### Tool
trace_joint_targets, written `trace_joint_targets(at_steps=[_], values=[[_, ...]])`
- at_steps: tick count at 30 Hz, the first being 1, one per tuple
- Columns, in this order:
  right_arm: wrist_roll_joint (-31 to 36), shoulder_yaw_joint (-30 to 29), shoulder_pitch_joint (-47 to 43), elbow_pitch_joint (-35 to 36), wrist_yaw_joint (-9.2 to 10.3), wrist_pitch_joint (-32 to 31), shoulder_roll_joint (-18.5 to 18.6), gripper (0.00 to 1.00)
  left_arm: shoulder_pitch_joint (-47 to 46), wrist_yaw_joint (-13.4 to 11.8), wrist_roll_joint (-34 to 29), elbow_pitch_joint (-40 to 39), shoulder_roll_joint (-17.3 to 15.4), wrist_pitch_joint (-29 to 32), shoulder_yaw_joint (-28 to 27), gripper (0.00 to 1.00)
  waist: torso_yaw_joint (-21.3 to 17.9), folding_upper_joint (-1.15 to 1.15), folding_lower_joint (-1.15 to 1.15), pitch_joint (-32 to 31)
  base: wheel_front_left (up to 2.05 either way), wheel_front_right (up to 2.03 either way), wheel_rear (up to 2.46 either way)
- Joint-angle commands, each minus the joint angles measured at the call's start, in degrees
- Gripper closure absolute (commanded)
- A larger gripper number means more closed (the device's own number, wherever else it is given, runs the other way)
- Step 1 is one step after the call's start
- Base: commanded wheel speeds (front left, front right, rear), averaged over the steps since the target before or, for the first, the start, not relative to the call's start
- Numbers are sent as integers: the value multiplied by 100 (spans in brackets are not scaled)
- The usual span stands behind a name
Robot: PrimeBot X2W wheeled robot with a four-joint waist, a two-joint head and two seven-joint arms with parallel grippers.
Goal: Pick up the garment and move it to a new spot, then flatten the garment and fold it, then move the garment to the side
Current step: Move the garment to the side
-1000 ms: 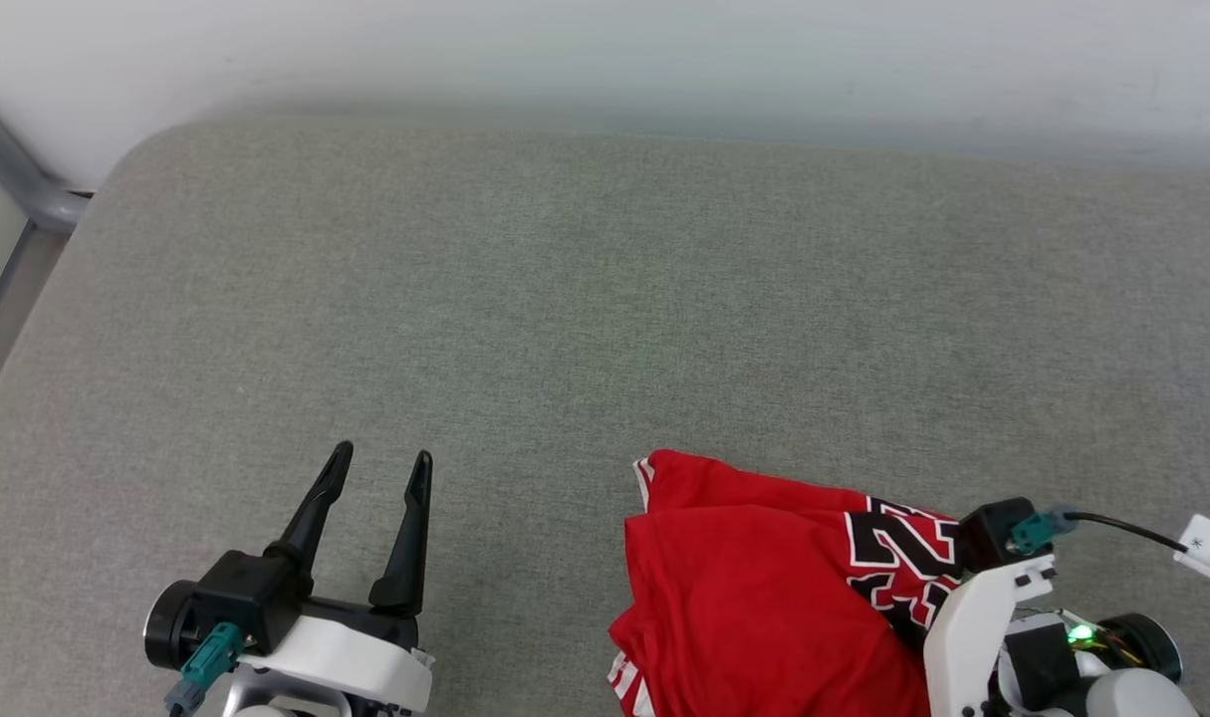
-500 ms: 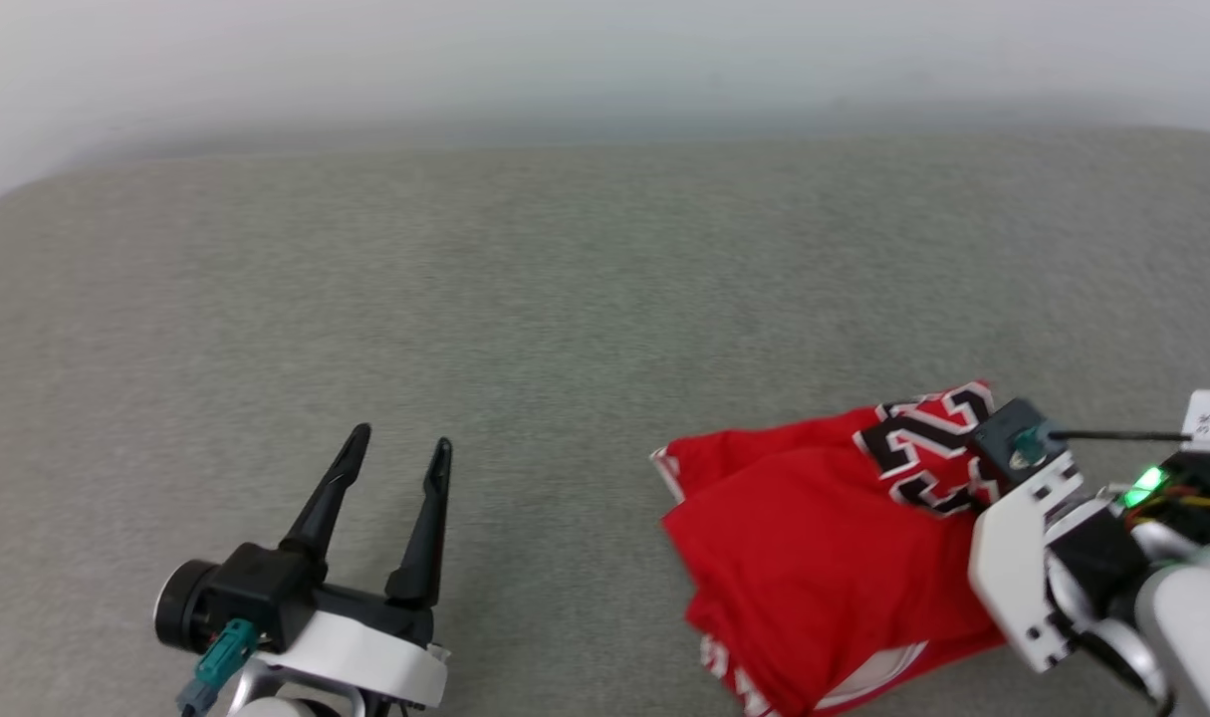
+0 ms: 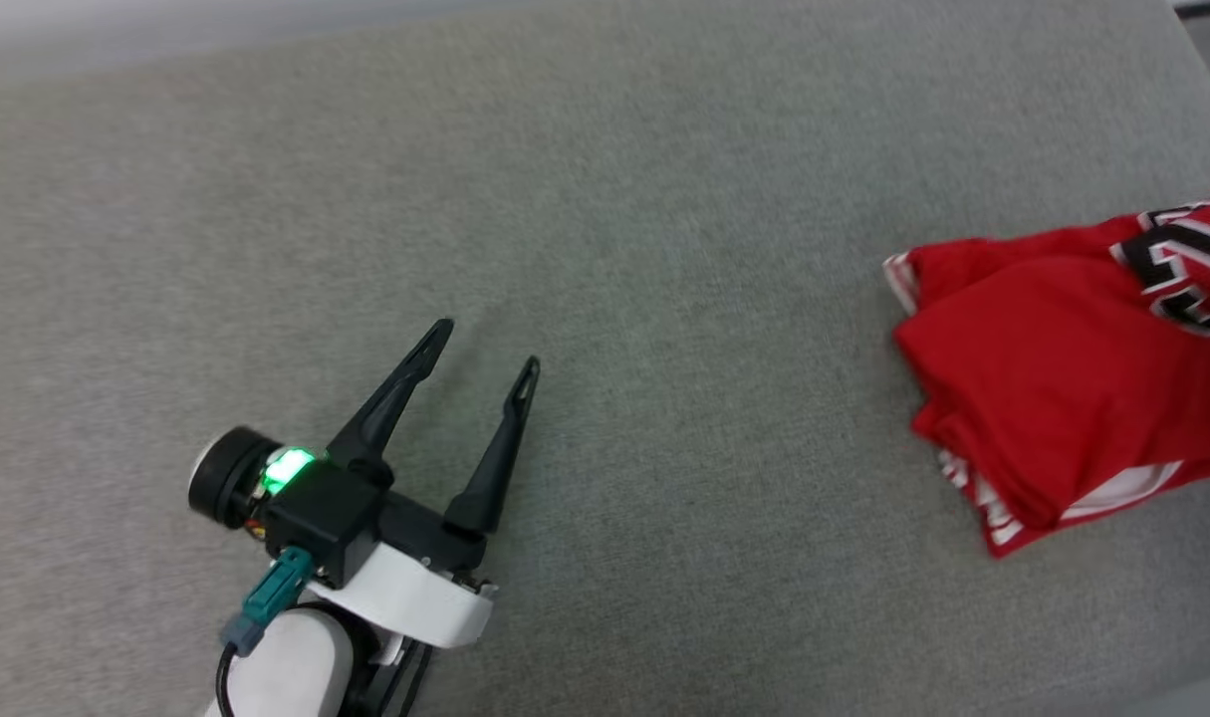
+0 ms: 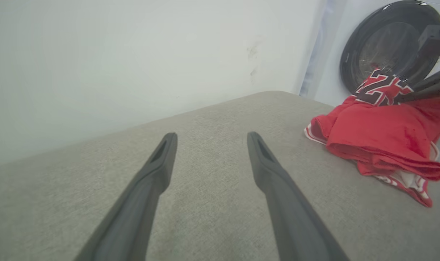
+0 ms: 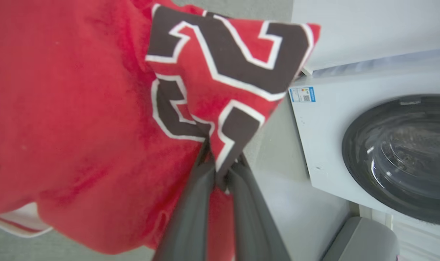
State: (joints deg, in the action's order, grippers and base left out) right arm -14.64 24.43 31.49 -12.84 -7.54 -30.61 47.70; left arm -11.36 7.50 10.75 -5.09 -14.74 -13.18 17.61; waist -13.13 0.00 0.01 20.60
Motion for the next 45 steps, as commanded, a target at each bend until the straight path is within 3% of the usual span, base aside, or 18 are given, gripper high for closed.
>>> trace_joint_targets(at_steps=[1,7,16,28,29,30,38,45], values=[[25,-78,162,-194,11,102,27,100,-135,-4,14,-123,-36,71,31,0,-304,0,-1,459,0,0,0],[128,-557,508,-1325,11,713,162,100,-512,-4,-46,-849,-276,522,203,0,-361,0,-1,1009,0,0,0],[456,-1697,1047,-2700,11,1515,-145,100,-901,-10,-142,-1761,-525,1022,205,0,-155,0,-1,1641,0,0,0],[1142,-2679,1434,-3930,11,1763,-559,100,-788,-155,-148,-2073,-555,1101,183,0,114,0,-1,1709,0,0,0],[1210,-2714,1423,-3957,11,1808,-579,83,-778,-157,-142,-2052,-546,1082,197,0,126,0,-1,1675,0,0,0],[1264,-2771,1422,-3978,11,1830,-587,0,-765,-175,-138,-2031,-537,1069,202,0,135,0,-1,1634,0,0,0],[1582,-2904,1389,-3699,11,1959,-805,0,-534,-447,-70,-1649,-424,843,70,0,199,0,-1,983,0,0,0],[1251,-2710,1142,-2693,11,2137,-1242,0,-114,-624,224,-1013,-301,472,-105,0,348,0,-1,95,0,0,0]])
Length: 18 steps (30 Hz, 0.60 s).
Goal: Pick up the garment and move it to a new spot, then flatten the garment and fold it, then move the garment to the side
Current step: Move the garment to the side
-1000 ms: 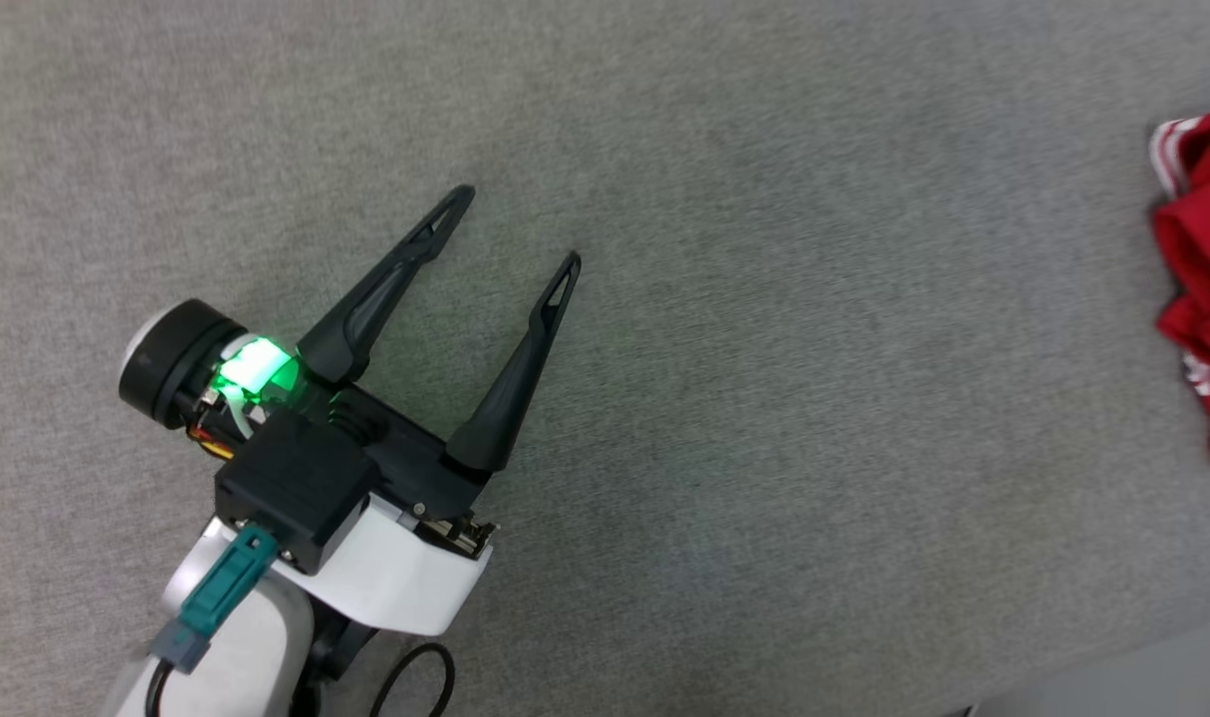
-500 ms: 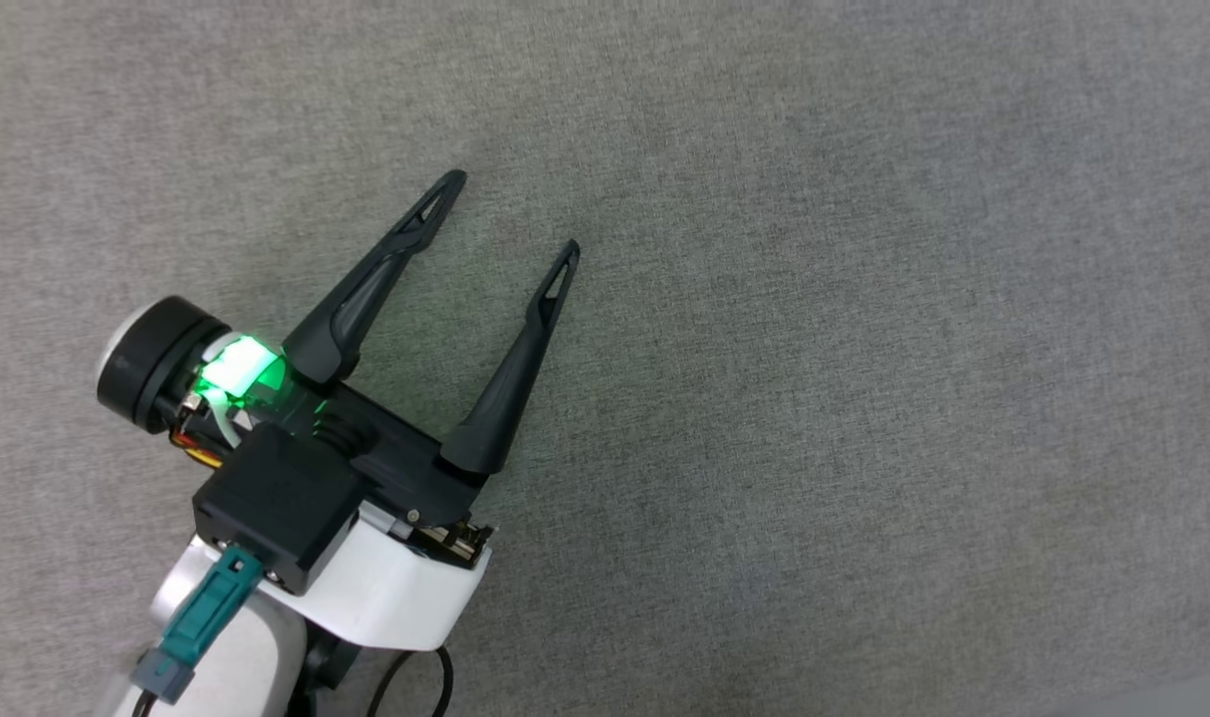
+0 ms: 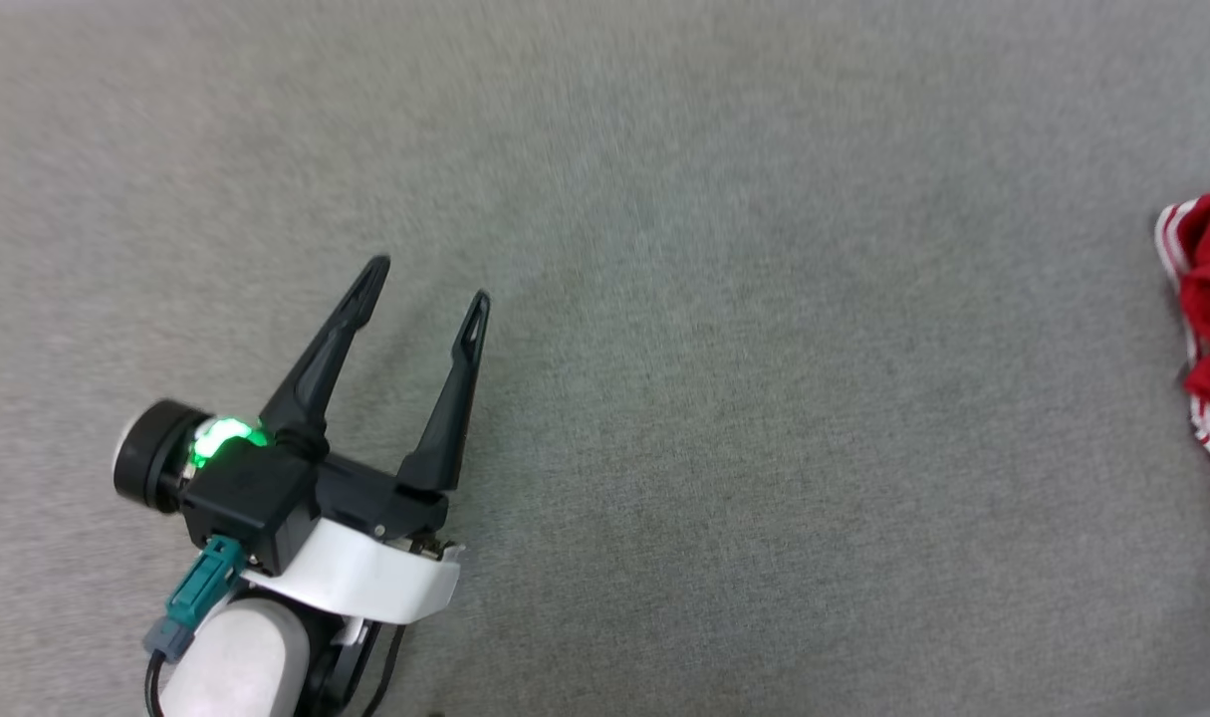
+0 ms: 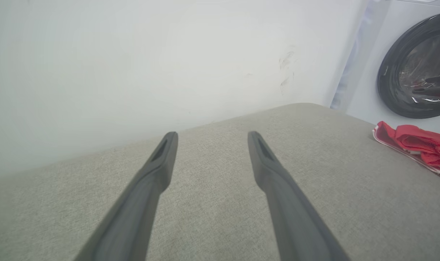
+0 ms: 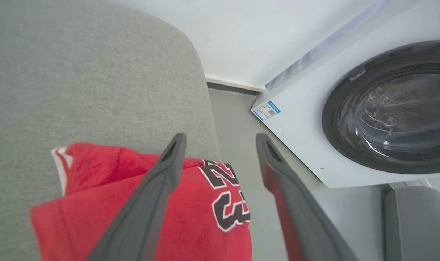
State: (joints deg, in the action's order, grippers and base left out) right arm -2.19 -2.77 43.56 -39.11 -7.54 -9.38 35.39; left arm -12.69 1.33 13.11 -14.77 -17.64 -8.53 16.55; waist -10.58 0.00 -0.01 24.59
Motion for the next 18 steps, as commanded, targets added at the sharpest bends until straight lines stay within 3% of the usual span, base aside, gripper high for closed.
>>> trace_joint_targets(at_steps=[1,9,18], values=[[-94,42,-134,134,11,13,-99,0,86,-35,30,45,6,-49,-24,0,125,0,1,-440,0,0,0],[-644,299,-990,2083,11,-52,-664,0,607,-376,267,499,114,-182,-308,0,374,0,1,-1249,0,0,0],[-1235,166,-2533,3698,10,181,-1578,0,1010,-448,498,790,222,-323,-350,0,714,0,1,-1769,0,0,0]])
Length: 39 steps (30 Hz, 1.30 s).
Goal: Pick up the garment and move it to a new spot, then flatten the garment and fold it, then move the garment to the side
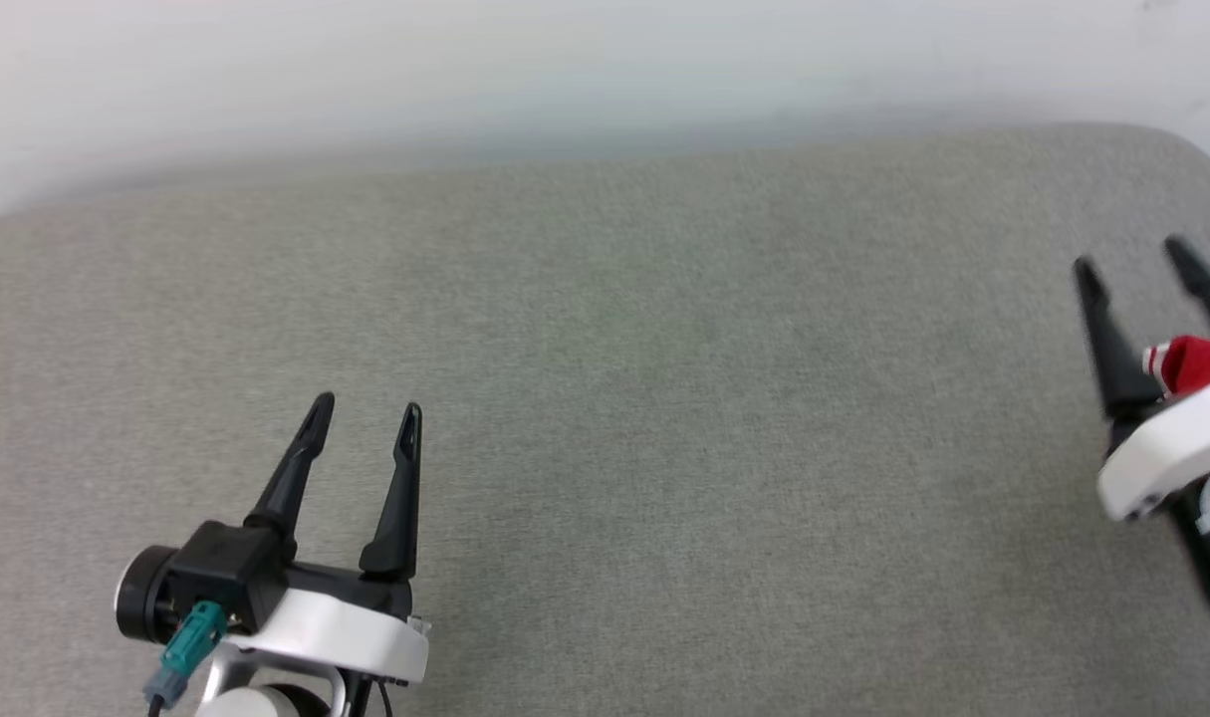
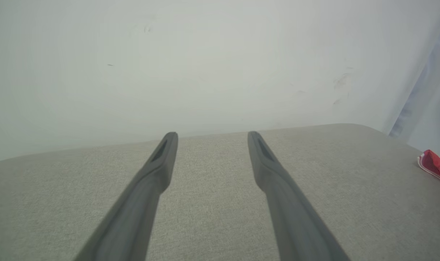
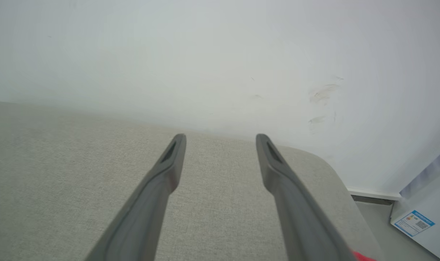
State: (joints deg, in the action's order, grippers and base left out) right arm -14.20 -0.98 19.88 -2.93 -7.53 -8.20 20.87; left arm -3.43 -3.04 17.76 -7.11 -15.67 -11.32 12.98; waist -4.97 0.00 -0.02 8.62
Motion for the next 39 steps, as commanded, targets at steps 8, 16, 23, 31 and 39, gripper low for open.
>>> trace_joint_targets(at_steps=[8,16,23,31,39], values=[[-163,-227,-1150,146,8,623,-997,0,308,17,188,367,151,-255,-31,0,311,0,2,-461,0,0,0],[-239,-225,-1628,-162,7,1159,-1482,0,422,101,258,715,278,-355,-104,0,349,0,2,-658,0,0,0],[-178,-85,-1710,-308,7,1336,-1531,0,450,198,235,947,356,-389,-166,0,368,0,2,-753,0,0,0],[-176,-33,-1677,-324,6,1424,-1555,0,458,309,43,993,476,-397,-325,0,385,0,2,-739,0,0,0],[-164,-39,-1657,-323,6,1460,-1574,0,429,507,-56,981,598,-398,-488,0,381,0,2,-732,0,0,0]])
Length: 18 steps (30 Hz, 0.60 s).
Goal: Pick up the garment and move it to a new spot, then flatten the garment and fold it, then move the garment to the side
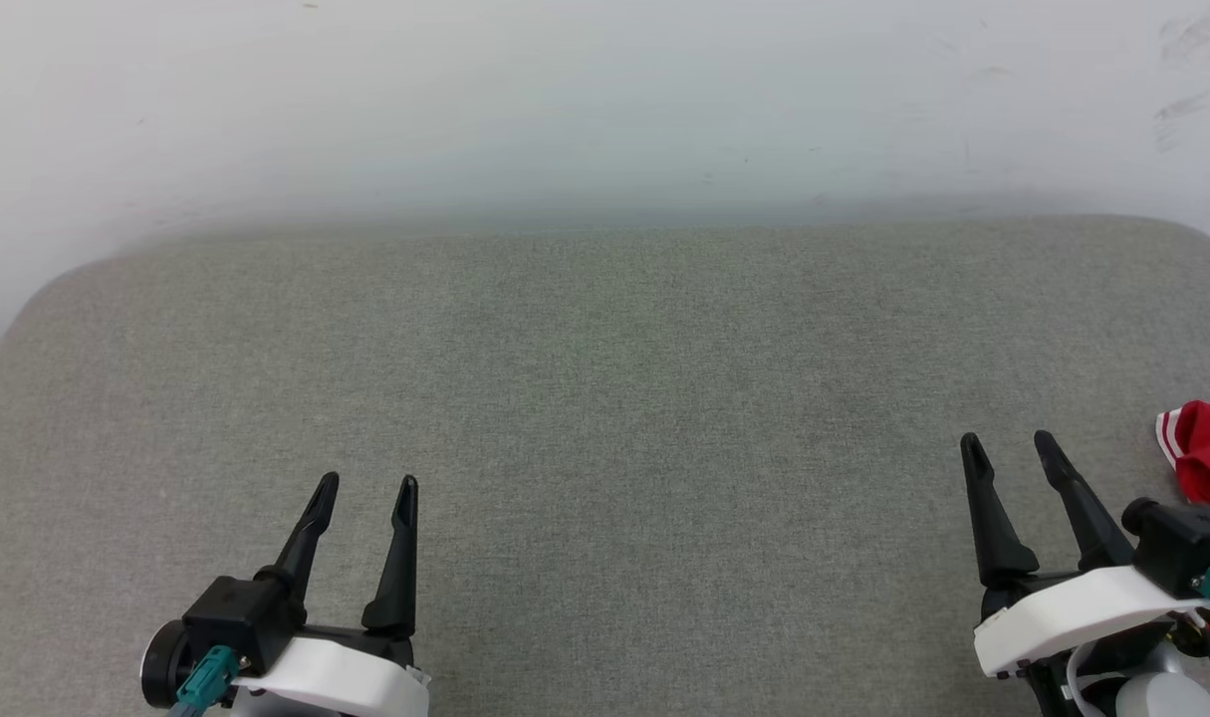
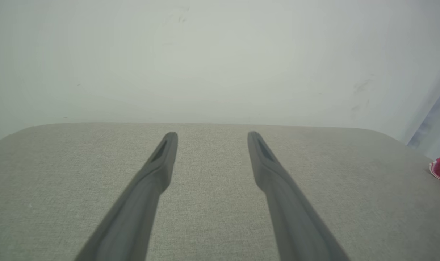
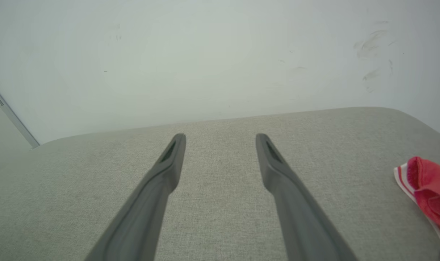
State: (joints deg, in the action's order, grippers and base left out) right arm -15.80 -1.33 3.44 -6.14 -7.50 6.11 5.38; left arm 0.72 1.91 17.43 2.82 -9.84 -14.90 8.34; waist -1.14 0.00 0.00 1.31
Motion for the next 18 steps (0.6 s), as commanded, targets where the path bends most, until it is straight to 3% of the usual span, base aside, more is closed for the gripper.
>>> trace_joint_targets(at_steps=[1,15,16,18], values=[[-6,-9,-15,1,3,36,-29,0,24,36,-43,-13,31,-40,-48,0,-4,0,0,-3,0,0,0],[-29,3,17,49,3,38,-74,0,37,213,-262,8,228,-40,-309,0,-28,0,0,53,0,0,0],[-3,3,3,35,0,24,-41,100,15,200,-232,18,220,-1,-315,100,-28,0,0,56,0,0,0],[-7,8,-21,-74,-1,11,-42,100,40,199,-207,125,237,14,-301,100,-28,0,0,57,0,0,0]])
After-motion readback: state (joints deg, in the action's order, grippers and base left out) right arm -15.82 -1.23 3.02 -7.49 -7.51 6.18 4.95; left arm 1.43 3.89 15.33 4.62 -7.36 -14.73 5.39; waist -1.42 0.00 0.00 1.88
